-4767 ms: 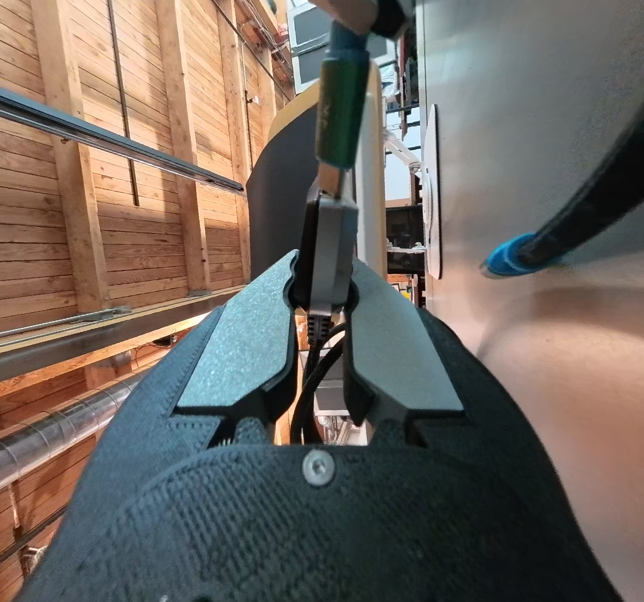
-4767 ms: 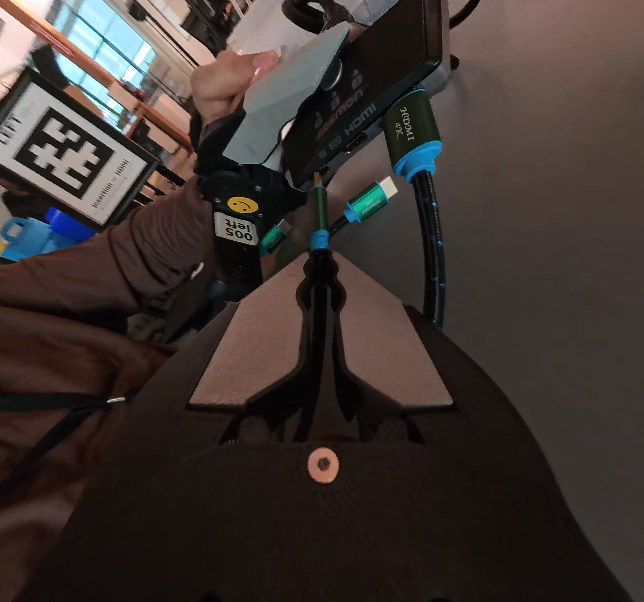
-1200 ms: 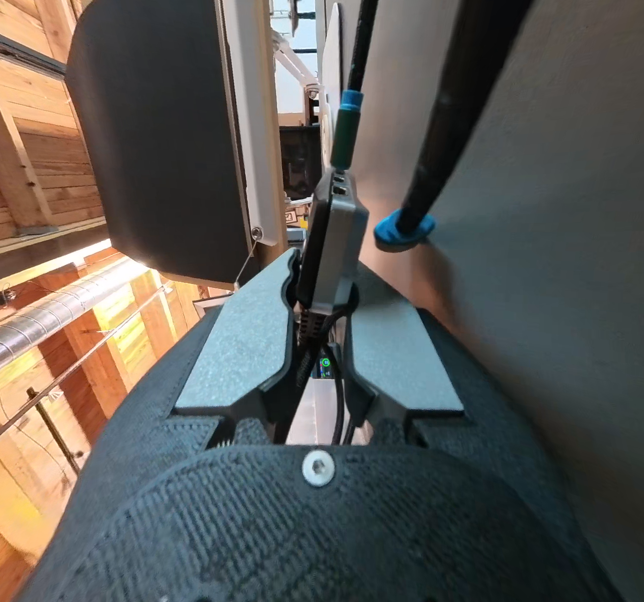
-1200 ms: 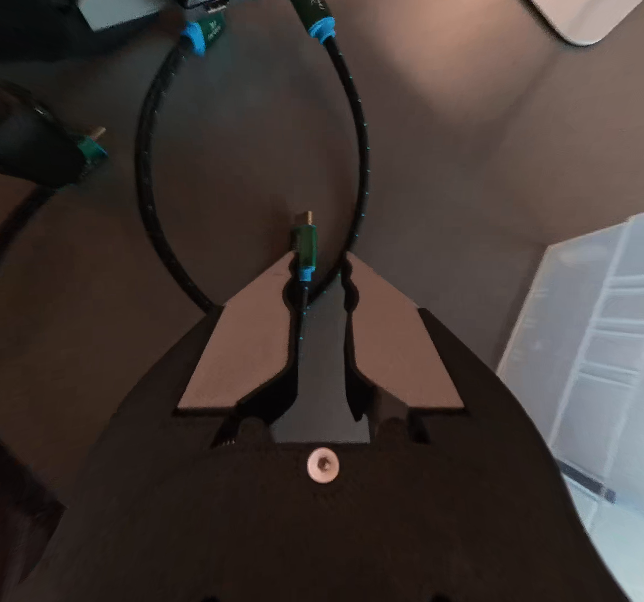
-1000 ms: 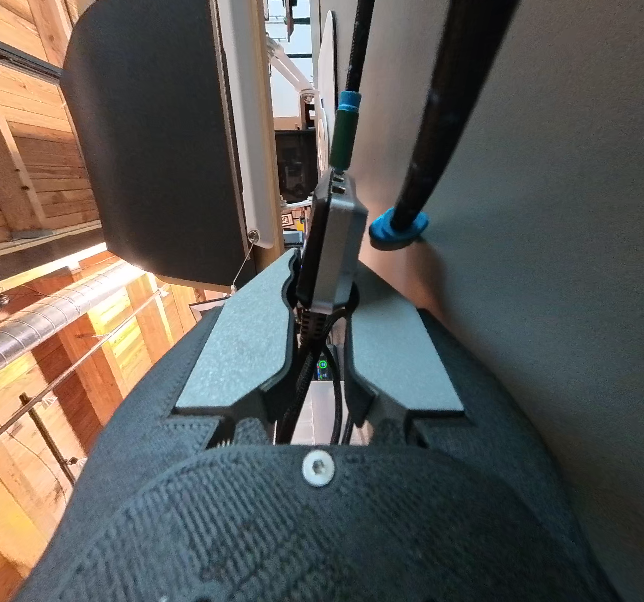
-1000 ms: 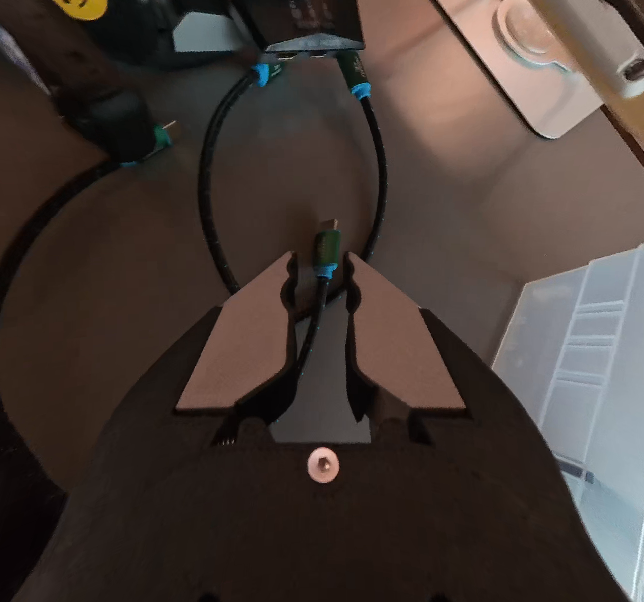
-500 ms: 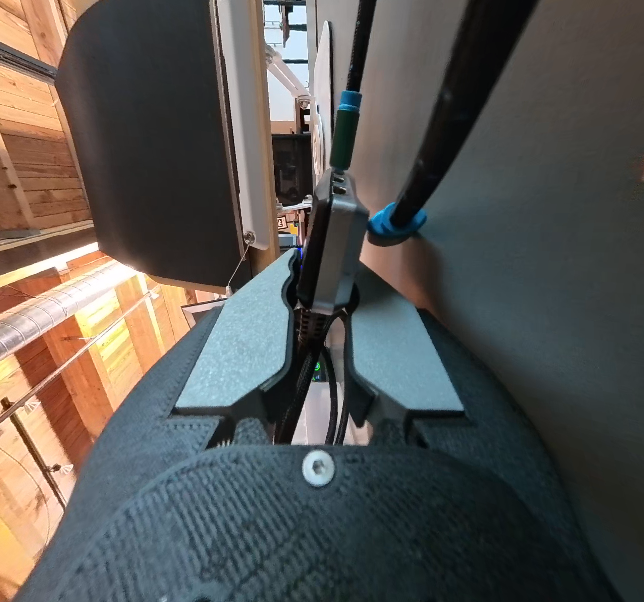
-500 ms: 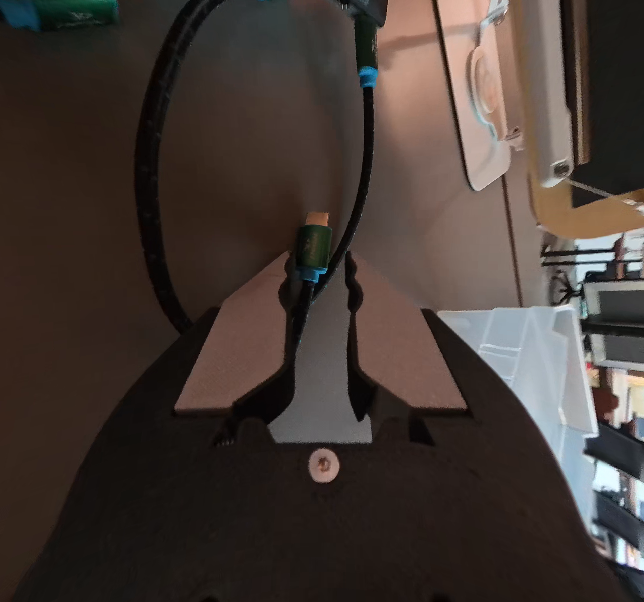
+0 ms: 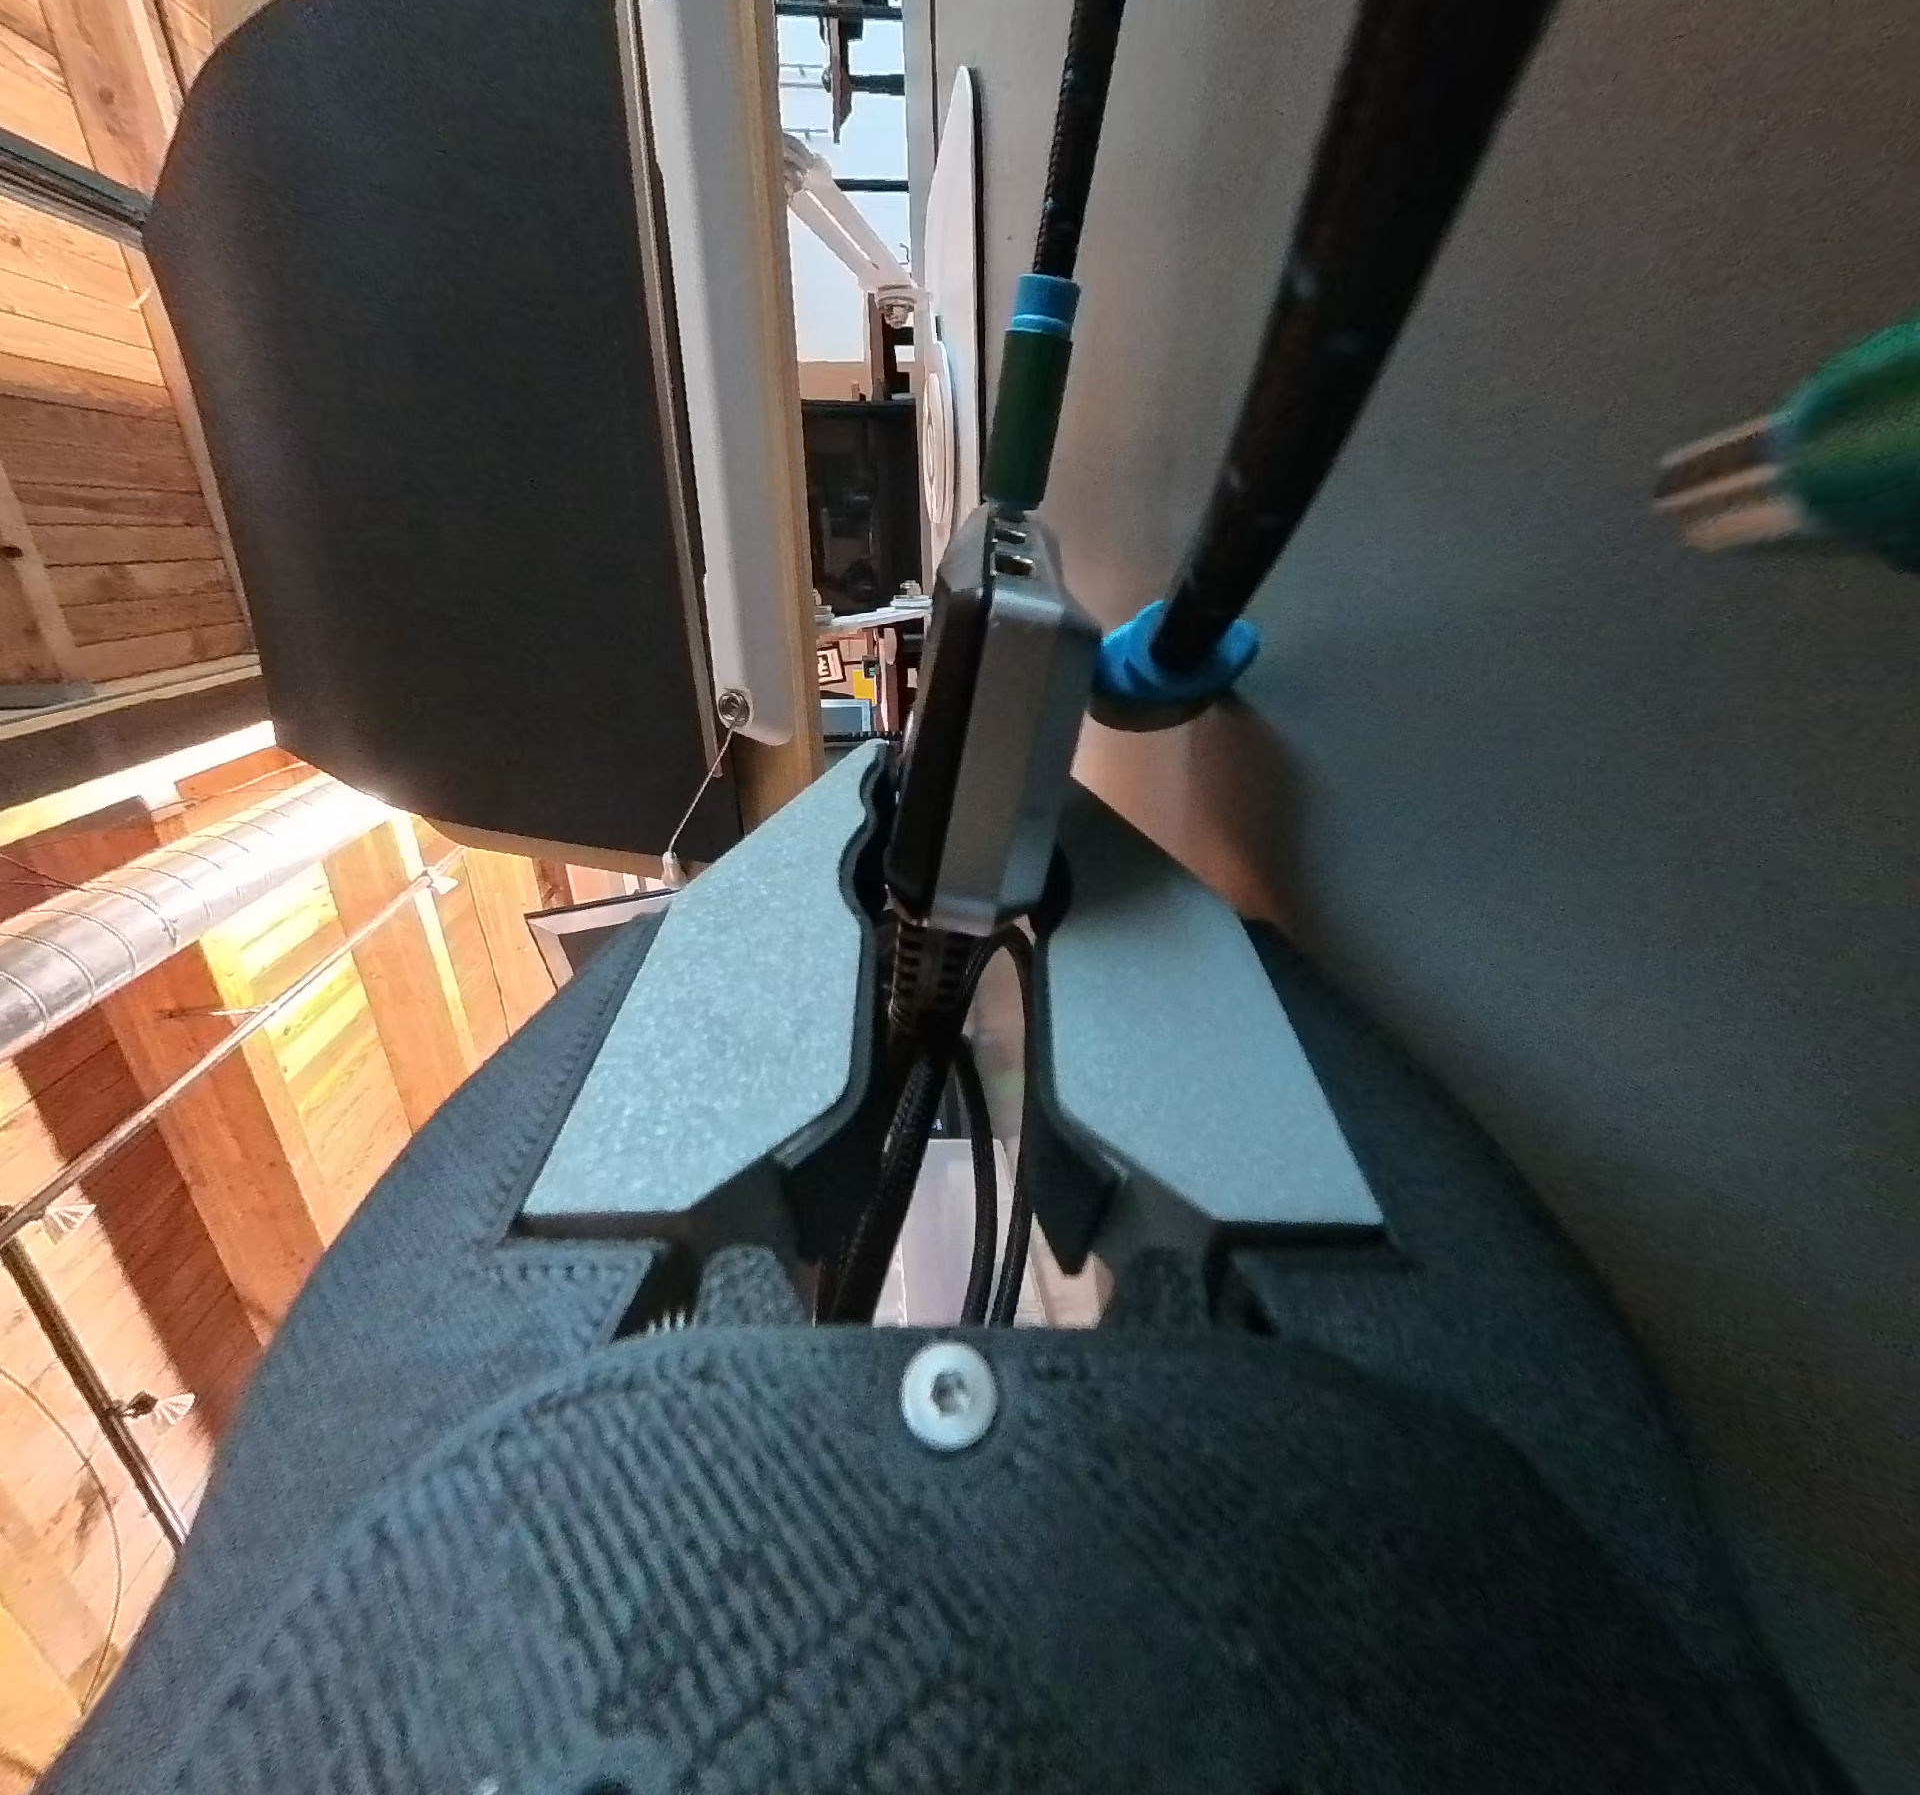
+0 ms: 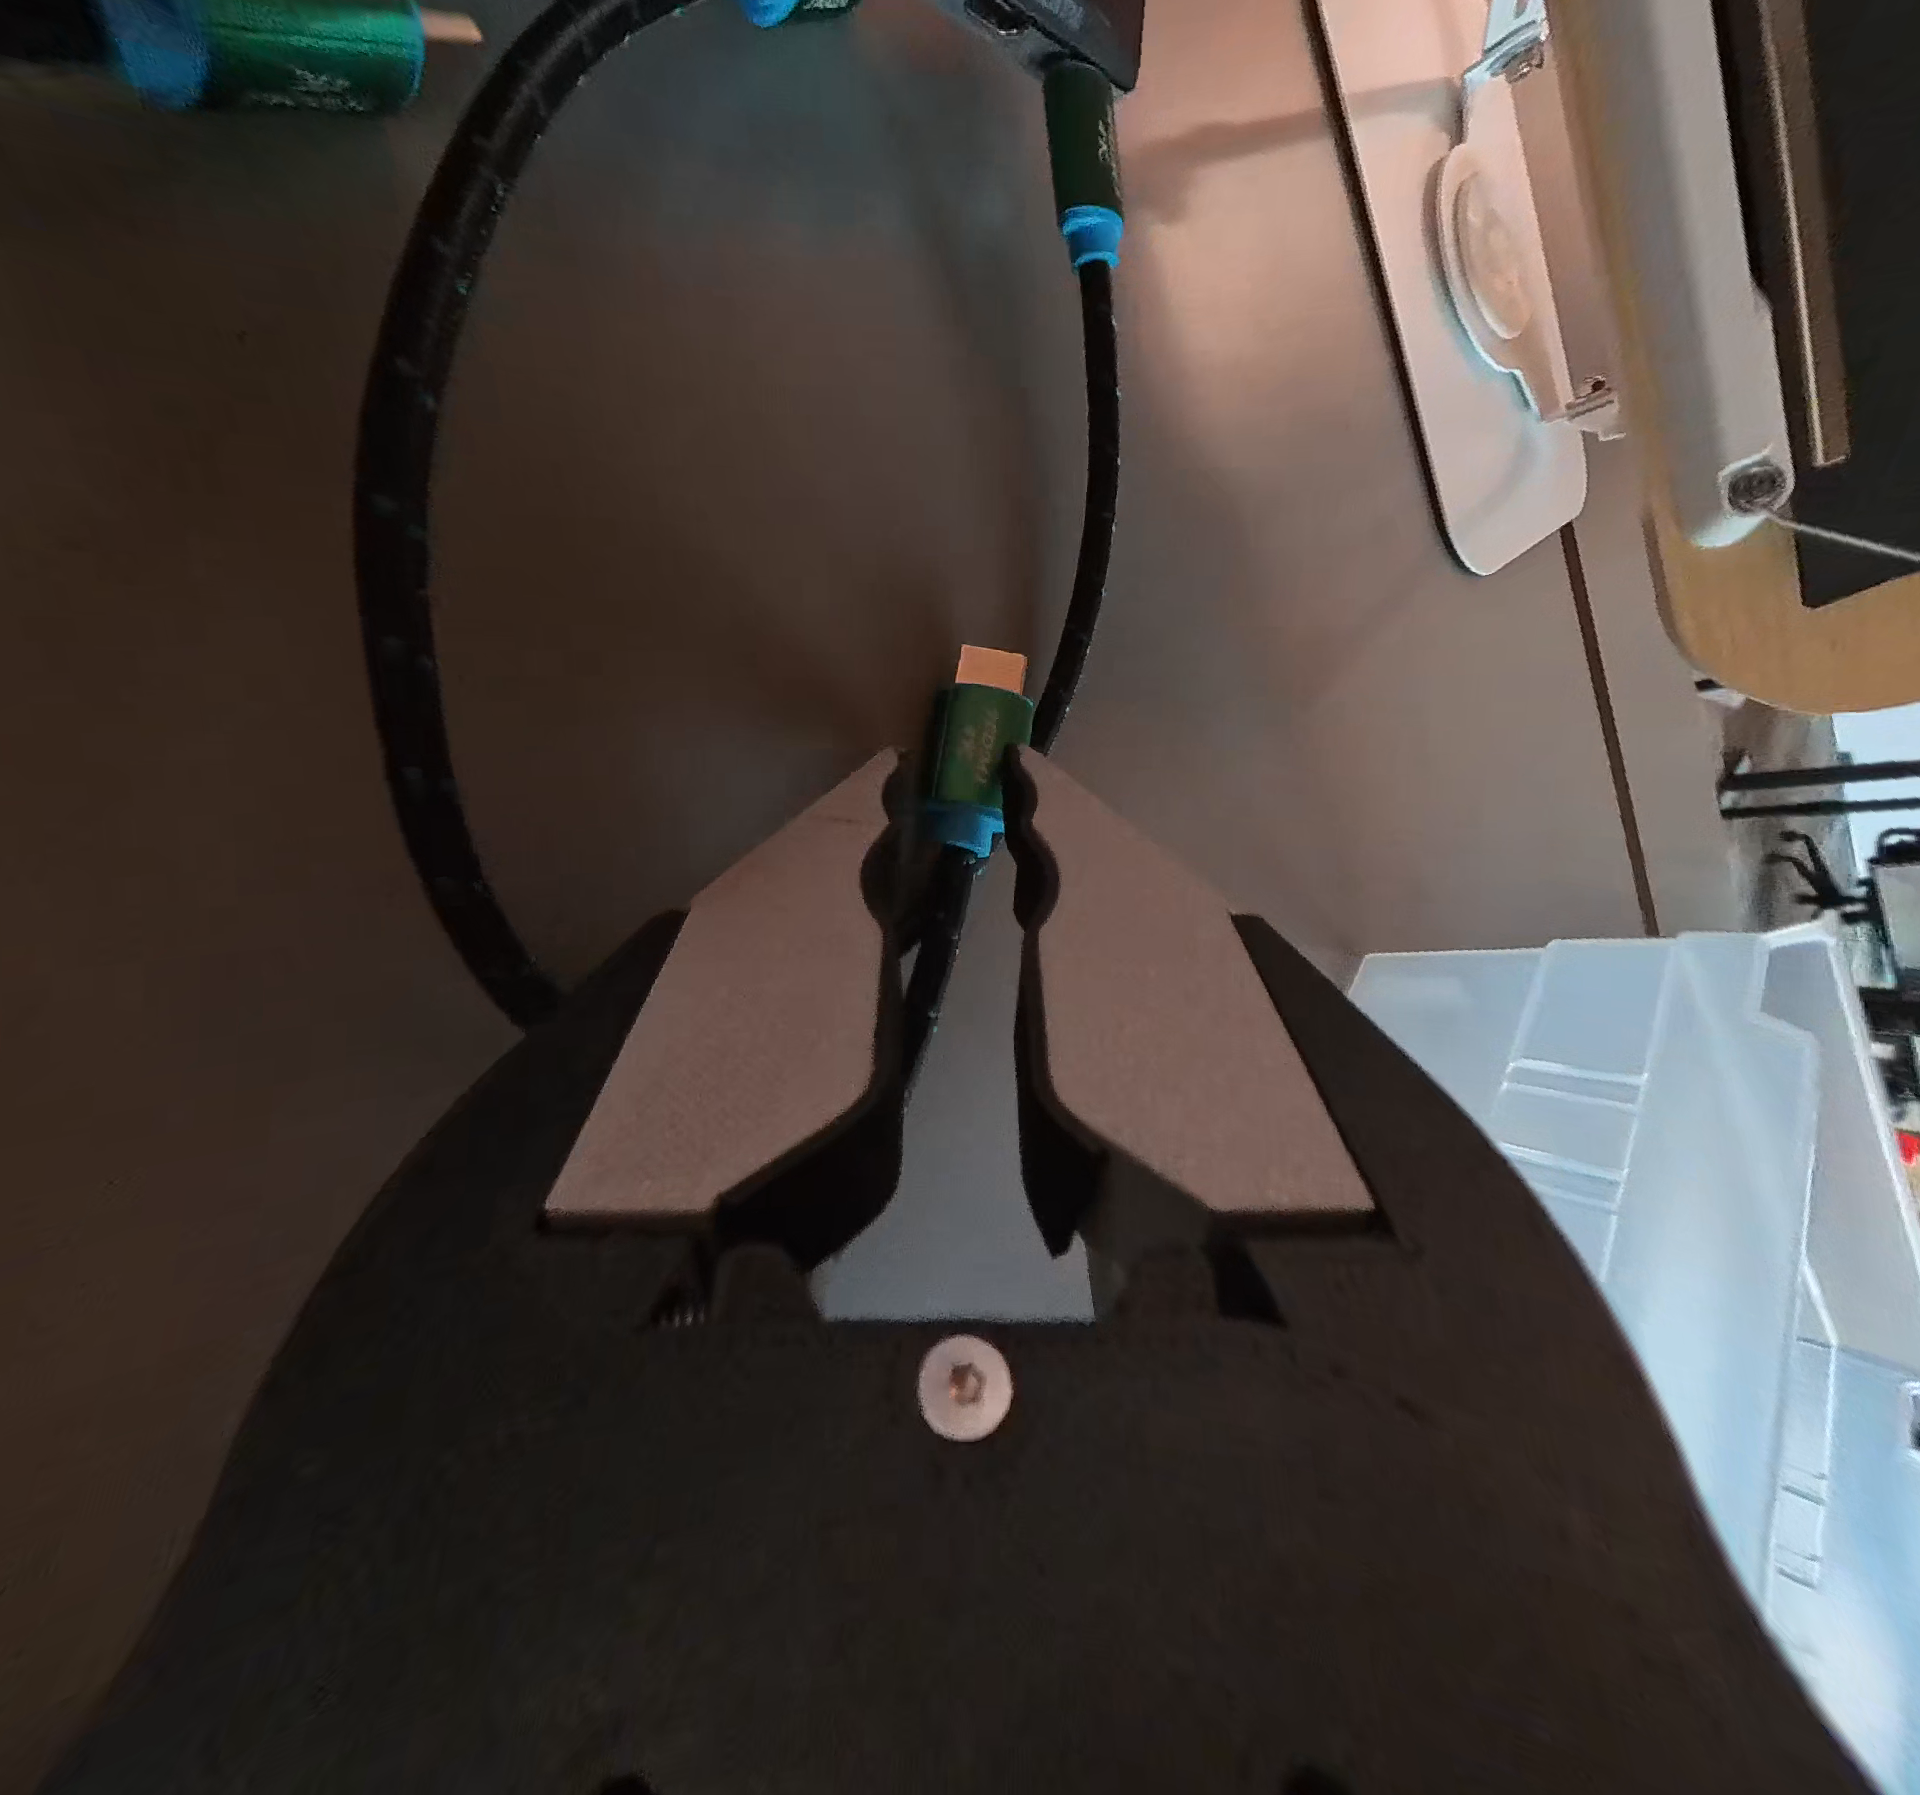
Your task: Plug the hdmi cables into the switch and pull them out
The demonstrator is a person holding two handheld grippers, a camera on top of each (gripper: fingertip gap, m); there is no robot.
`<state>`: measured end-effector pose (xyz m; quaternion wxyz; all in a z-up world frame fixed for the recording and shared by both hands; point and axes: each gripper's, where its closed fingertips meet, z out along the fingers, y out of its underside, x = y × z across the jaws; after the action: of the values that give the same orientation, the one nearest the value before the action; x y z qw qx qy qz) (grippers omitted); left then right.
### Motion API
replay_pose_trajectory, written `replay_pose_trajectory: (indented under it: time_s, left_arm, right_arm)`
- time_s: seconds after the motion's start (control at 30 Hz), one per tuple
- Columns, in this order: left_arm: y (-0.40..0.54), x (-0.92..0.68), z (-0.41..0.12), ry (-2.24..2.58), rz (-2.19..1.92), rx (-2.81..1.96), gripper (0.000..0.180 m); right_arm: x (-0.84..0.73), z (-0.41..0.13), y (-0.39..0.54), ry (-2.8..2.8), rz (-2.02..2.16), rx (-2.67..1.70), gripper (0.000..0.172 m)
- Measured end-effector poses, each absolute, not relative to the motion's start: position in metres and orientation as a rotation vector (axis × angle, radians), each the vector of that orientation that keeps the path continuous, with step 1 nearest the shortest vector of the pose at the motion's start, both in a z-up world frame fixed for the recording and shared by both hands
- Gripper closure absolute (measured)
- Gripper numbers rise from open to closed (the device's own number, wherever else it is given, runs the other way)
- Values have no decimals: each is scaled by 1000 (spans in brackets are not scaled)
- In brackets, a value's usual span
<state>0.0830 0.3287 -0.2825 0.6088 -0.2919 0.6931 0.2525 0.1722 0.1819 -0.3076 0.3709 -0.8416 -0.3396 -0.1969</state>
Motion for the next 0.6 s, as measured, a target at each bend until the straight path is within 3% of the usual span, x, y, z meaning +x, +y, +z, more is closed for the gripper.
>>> replay_pose_trajectory:
  time_s: [0.6]
  left_arm:
    - [328, 83, -284, 1609, 565, -689, 157]
  right_arm:
    - [181, -312, 190, -691, -285, -2138, 154]
